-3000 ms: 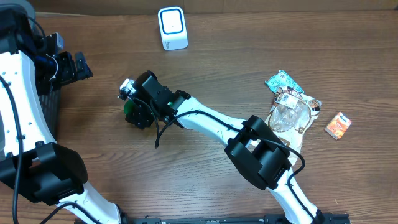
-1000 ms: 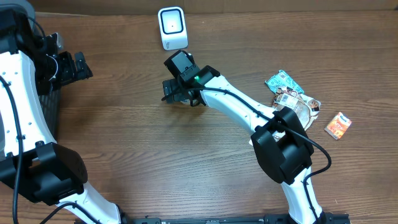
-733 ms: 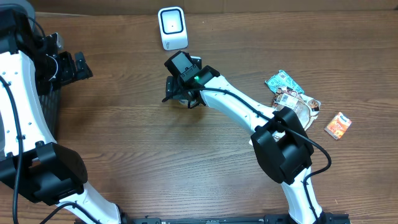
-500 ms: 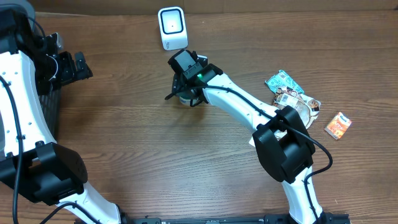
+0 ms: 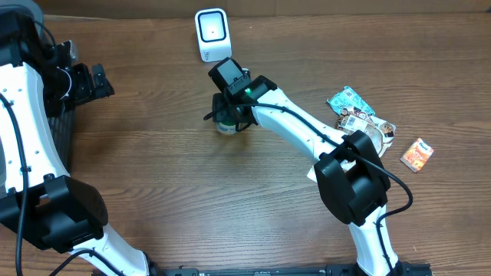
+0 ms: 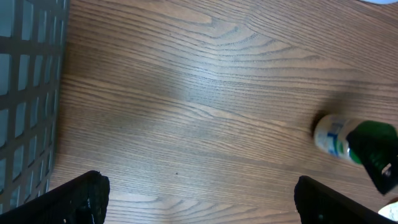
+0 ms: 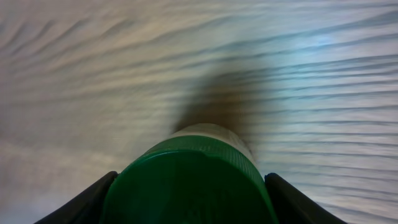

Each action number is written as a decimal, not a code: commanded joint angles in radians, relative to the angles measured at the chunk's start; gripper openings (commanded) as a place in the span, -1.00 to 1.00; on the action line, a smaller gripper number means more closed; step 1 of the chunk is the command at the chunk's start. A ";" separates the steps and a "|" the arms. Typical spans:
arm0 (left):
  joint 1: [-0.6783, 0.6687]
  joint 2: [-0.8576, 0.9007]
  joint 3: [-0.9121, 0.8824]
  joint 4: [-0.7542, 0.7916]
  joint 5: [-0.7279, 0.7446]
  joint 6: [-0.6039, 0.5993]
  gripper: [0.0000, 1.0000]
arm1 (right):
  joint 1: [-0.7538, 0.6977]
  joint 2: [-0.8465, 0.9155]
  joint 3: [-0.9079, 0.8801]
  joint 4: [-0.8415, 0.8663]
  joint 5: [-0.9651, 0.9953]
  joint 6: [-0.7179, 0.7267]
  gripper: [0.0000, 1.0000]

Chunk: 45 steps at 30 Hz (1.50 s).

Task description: Scan the item barcode

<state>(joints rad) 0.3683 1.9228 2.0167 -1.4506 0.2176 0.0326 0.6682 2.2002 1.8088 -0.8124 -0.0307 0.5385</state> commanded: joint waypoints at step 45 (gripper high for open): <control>-0.002 0.000 0.006 0.000 0.012 -0.003 0.99 | -0.268 -0.210 0.050 0.038 -0.769 -0.534 0.05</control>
<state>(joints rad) 0.3683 1.9228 2.0167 -1.4506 0.2176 0.0326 0.3466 2.0232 1.8336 -0.7597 -1.1297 -0.0620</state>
